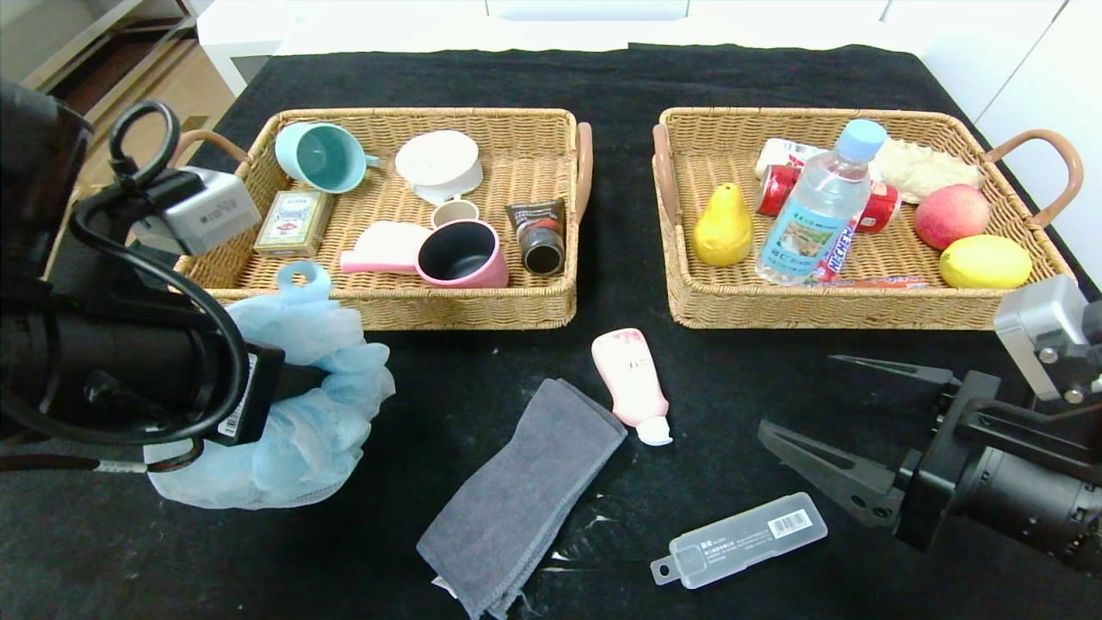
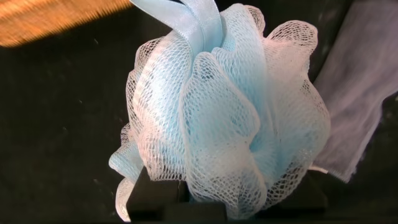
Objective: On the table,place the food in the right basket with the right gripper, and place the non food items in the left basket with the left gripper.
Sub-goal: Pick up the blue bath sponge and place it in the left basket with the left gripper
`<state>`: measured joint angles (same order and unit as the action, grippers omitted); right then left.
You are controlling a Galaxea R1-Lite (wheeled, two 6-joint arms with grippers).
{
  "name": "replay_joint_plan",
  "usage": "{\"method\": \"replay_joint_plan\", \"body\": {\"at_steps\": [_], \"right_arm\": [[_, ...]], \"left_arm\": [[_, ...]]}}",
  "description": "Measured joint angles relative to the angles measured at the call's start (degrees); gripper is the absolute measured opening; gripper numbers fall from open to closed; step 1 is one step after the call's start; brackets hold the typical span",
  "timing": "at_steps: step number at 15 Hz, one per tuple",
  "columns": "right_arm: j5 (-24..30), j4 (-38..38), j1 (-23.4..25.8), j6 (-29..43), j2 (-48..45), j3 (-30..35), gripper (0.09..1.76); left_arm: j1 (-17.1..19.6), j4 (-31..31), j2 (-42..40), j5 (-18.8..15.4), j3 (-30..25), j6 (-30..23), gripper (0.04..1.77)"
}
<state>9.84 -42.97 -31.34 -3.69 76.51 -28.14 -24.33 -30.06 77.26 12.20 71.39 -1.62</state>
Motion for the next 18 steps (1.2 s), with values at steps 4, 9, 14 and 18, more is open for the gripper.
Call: {"method": "replay_joint_plan", "body": {"at_steps": [4, 9, 14, 18], "right_arm": [[0.0, 0.0, 0.0, -0.1, -0.1, 0.0, 1.71], [-0.1, 0.0, 0.1, -0.1, -0.2, -0.1, 1.71], [-0.1, 0.0, 0.1, -0.1, -0.2, -0.1, 1.71], [0.0, 0.0, 0.3, 0.0, -0.7, -0.2, 1.71]], "left_arm": [[1.4, 3.5, -0.1, 0.5, 6.1, -1.0, 0.57], [5.7, 16.3, 3.9, 0.1, 9.5, -2.4, 0.56], [10.9, 28.6, 10.5, -0.3, 11.5, -2.1, 0.56], [14.0, 33.2, 16.6, -0.1, 15.9, -2.4, 0.56]]}}
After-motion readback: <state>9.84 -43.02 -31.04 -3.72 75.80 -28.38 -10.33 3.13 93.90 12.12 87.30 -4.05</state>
